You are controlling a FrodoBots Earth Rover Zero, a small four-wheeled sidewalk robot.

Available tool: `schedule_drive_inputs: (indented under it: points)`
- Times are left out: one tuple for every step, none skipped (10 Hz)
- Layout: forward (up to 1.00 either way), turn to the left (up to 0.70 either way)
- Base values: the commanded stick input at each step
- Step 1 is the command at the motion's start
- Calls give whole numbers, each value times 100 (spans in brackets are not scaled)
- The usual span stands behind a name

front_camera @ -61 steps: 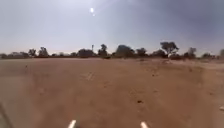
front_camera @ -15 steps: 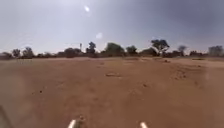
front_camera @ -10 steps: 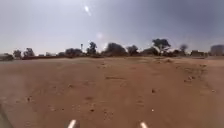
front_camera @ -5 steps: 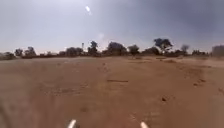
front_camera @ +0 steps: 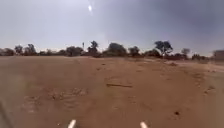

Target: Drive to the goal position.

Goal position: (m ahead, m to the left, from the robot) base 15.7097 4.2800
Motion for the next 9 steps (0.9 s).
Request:
schedule_drive_inputs:
  points:
    - [70, 0]
    - [70, 0]
    - [70, 0]
    - [70, 0]
    - [70, 0]
    - [70, 0]
    - [70, 0]
    - [70, 0]
    - [70, 0]
